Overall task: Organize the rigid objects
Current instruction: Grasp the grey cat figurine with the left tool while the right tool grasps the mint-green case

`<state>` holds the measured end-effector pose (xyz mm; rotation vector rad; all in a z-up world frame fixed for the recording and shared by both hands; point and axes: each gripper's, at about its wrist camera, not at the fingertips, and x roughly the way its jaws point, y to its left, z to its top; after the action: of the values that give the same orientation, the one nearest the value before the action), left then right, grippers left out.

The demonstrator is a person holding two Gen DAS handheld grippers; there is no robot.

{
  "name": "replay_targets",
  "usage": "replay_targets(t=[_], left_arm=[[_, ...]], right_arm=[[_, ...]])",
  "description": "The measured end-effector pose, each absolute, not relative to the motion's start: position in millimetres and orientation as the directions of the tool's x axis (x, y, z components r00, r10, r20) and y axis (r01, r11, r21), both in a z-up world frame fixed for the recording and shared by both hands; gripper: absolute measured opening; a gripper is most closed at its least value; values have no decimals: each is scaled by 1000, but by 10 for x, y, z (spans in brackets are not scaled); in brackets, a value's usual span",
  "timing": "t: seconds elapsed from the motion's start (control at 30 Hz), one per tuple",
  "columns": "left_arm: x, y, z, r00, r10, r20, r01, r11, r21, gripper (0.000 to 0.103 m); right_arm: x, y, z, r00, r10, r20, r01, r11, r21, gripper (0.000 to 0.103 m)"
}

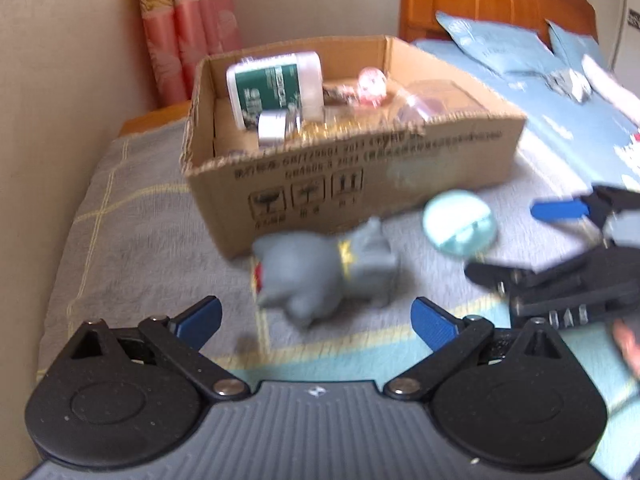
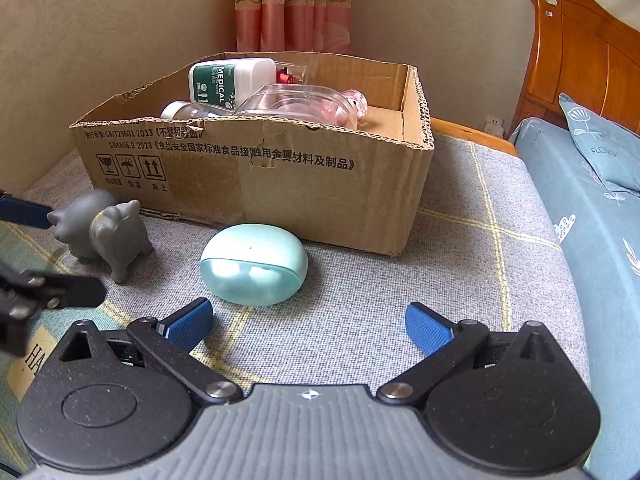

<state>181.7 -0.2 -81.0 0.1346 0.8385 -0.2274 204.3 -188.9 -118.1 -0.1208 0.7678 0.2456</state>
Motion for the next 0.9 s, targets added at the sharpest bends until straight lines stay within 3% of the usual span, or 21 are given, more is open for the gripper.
replay_targets(t=[0.2, 0.27, 0.3, 0.9], left_arm=[[1952, -34, -808, 654, -168, -737, 212, 977, -35, 95], [1961, -65, -808, 655, -153, -740, 207, 978, -19, 85], [1975, -70, -816, 651, -139, -747, 198, 980, -10, 75], [1737, 233, -777, 653, -66, -755, 122, 992, 20, 73]], right_arm=[[2045, -1888, -1183, 696, 181, -694, -269, 963, -19, 103], [2045, -1890, -1183, 697, 181, -694, -268, 963, -18, 103], [2044, -1890, -1183, 697, 181, -694, -269, 963, -19, 103], [2124, -1632, -1171, 679, 211, -704, -315, 949, -19, 103]])
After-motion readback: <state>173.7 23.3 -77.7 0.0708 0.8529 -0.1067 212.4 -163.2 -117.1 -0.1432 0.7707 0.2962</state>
